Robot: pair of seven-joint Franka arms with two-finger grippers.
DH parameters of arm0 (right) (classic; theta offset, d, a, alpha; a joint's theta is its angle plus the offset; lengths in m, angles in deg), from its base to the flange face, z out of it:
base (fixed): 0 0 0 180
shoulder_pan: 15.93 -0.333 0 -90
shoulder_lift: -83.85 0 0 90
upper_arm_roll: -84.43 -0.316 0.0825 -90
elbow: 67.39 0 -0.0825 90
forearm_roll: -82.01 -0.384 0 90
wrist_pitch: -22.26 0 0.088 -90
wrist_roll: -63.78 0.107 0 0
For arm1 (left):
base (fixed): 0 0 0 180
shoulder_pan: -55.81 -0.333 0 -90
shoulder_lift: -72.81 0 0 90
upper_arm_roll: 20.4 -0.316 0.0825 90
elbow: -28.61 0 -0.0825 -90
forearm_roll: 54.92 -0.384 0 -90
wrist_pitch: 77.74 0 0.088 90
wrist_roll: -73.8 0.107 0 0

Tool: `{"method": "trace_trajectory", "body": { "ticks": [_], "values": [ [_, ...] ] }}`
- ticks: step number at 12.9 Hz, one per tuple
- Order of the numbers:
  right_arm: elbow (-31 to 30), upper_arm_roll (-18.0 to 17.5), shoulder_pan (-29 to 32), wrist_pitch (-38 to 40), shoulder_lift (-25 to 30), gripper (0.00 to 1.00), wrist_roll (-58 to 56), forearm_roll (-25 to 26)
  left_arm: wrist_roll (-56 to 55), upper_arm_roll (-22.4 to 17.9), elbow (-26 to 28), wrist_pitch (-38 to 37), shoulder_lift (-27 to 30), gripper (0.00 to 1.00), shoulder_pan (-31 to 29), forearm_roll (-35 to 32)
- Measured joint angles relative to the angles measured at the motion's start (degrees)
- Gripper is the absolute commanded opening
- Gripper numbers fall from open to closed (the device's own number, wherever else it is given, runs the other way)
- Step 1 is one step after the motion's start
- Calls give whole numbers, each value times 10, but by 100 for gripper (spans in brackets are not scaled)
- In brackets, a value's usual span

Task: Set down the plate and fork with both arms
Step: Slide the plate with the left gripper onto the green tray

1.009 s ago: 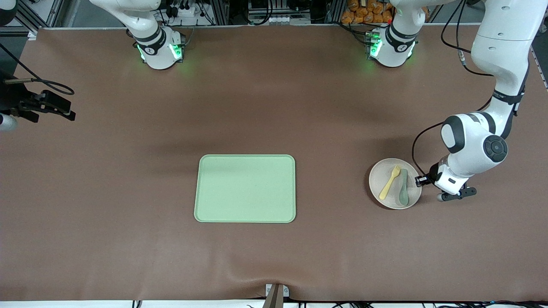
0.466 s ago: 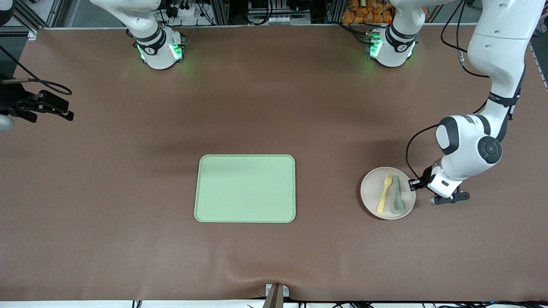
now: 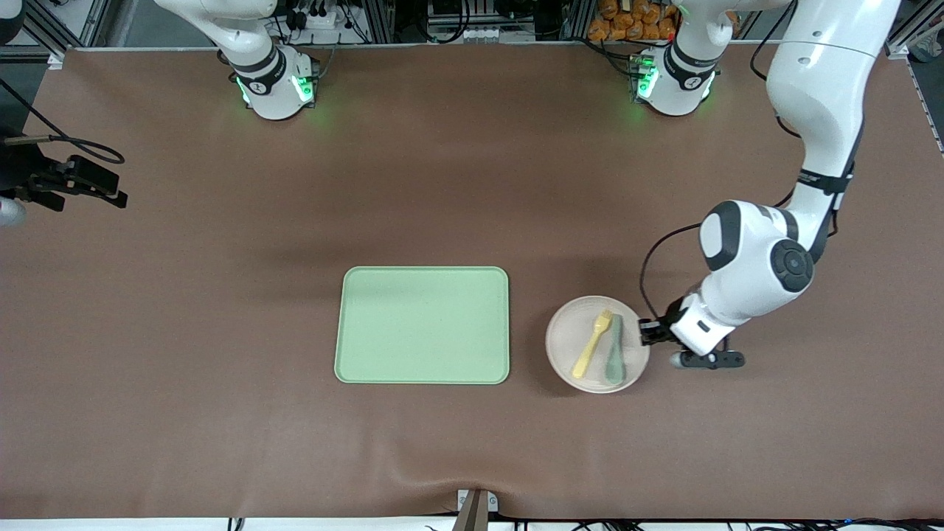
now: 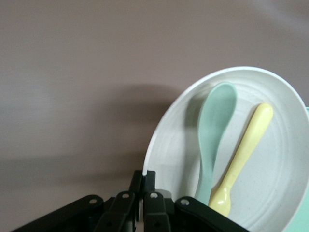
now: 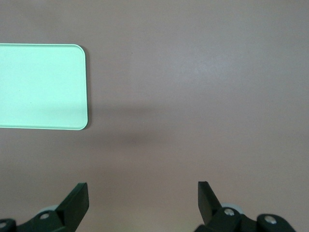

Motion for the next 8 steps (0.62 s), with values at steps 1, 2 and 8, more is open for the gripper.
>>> {"method": "trace_trajectory", "body": {
  "ticks": [1,2,8],
  "values": [
    [0,0,0,0,0,100,0,0,-19,0,-21,-5,-5,0,22,0],
    [0,0,0,0,0,100,0,0,-30,0,-36,-9,-9,0,40,0],
    [0,0,0,0,0,100,-1,0,-52,-19,-140,-43,-63,0,158,0]
  ]
}}
